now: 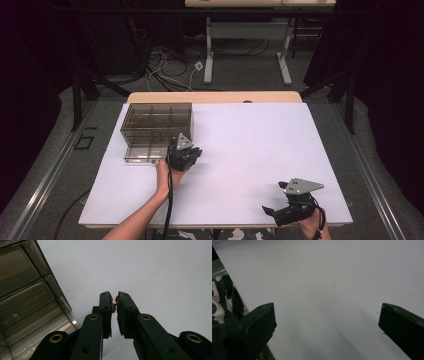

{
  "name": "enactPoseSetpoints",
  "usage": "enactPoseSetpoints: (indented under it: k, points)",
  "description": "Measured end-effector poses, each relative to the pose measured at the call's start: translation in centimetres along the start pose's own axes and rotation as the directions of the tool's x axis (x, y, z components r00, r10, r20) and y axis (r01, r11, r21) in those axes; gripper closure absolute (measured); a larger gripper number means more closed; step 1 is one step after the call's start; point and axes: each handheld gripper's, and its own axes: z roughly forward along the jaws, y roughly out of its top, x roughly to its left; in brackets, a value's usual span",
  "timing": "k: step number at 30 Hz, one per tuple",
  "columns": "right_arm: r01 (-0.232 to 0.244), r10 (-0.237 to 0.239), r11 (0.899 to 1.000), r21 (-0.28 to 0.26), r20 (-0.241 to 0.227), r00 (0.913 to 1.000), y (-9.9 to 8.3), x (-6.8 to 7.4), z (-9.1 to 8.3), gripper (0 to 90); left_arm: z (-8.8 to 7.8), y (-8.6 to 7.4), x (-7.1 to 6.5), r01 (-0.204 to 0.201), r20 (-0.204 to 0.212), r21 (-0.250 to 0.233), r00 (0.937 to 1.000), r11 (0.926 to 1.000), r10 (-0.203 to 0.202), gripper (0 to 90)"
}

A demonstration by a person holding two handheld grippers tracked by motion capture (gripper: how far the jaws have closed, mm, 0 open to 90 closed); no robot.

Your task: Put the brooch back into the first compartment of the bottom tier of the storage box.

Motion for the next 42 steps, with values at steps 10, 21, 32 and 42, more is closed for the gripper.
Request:
enactPoseSetpoints:
  k: [10, 21, 32, 42]
  points:
    - [-0.003, 0.003, 1.000, 0.000, 0.002, 1.0000, 0.0, 0.0, 0.0, 0.4, -0.8, 0.0, 0.5, 0.011, -0.009, -0.010, 0.9999, 0.9999, -0.011, 81.5]
    - [0.003, -0.003, 1.000, -0.004, 0.003, 1.0000, 0.0, 0.0, 0.1, 0.4, -1.8, -0.1, 1.0, 0.015, -0.028, -0.033, 0.9995, 0.9993, -0.016, 81.6]
    - [-0.001, 0.001, 1.000, -0.003, 0.000, 1.0000, -0.1, -0.1, 0.2, 0.4, -2.9, -0.3, 1.6, 0.024, -0.038, -0.042, 0.9989, 0.9988, -0.026, 81.6]
    - [0.000, 0.000, 1.000, 0.002, 0.000, 1.0000, -0.1, -0.1, 0.0, 0.4, -4.1, -0.9, 2.4, 0.044, -0.060, -0.054, 0.9971, 0.9976, -0.047, 81.6]
